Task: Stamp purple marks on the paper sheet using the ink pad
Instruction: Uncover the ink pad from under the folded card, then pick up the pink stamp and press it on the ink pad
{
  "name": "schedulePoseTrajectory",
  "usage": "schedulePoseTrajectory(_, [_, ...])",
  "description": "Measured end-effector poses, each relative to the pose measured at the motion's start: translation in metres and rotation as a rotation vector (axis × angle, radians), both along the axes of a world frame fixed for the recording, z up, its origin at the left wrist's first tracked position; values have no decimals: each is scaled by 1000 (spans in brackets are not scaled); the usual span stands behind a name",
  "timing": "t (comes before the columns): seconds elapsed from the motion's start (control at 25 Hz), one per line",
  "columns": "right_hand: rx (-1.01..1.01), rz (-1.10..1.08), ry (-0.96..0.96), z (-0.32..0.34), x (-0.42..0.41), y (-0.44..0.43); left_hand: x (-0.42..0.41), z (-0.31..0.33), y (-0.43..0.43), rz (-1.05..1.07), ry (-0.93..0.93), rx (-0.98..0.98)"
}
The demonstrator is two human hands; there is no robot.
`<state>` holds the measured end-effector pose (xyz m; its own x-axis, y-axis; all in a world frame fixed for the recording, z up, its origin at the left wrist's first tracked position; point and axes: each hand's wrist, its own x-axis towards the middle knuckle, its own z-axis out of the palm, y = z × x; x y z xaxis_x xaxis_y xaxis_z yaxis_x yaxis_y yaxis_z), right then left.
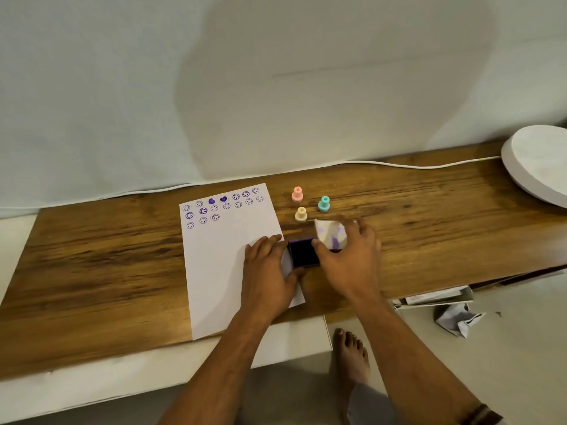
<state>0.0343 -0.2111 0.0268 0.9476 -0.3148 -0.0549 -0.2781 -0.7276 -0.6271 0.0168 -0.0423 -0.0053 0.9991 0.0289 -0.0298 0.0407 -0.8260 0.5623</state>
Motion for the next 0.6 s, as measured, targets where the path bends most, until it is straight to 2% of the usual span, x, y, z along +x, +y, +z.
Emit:
schedulePoseTrajectory(0.12, [-75,-107,40,-1,18,-27,-2,-4,2,-18,1,68])
schedulePoseTrajectory(0.32, [-247,2,212,-15,29,-34,-1,-8,5,-38,-2,127])
schedulePoseTrajectory(0.4, [-275,33,104,-9,36,-26,-2,-7,6,-43,-1,131])
schedulePoseTrajectory(0.52, [-296,186,-220,8,59,2,-2,-5,5,-56,-6,127])
schedulePoseTrajectory(0.6, [-309,310,-266,20,82,26,-2,-4,5,-62,-3,130])
